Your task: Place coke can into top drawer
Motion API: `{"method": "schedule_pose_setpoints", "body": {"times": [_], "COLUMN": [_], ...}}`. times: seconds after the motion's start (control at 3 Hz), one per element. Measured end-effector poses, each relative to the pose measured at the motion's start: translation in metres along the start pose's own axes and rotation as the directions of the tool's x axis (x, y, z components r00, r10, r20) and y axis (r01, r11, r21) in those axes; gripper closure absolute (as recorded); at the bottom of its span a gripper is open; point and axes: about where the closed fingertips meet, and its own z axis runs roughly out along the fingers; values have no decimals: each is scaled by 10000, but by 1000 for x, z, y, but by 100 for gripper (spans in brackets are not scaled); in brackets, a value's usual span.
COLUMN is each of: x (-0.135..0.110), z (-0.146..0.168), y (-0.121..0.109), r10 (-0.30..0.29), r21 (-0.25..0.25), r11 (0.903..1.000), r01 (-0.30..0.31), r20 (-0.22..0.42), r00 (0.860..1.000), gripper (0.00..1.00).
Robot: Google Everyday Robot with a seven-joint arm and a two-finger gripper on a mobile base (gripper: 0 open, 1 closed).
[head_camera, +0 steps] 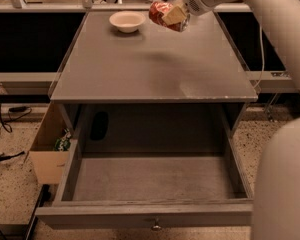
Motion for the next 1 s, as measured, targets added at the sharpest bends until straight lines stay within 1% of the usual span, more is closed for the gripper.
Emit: {"method": "schedule_pose_setpoints", "body": {"times": [0.33,0.67,1.0], "x": [-31,-24,-25], "z": [-81,-100,-100], "y": [2,17,17], "r10": [-58,10,10], "r21": [1068,1412,1403], "r11": [9943,9897,9898], "r01": [-69,-253,-252], "r20": [1179,1700,1706], "r00": [9930,9854,9853], "gripper": [100,100,100]}}
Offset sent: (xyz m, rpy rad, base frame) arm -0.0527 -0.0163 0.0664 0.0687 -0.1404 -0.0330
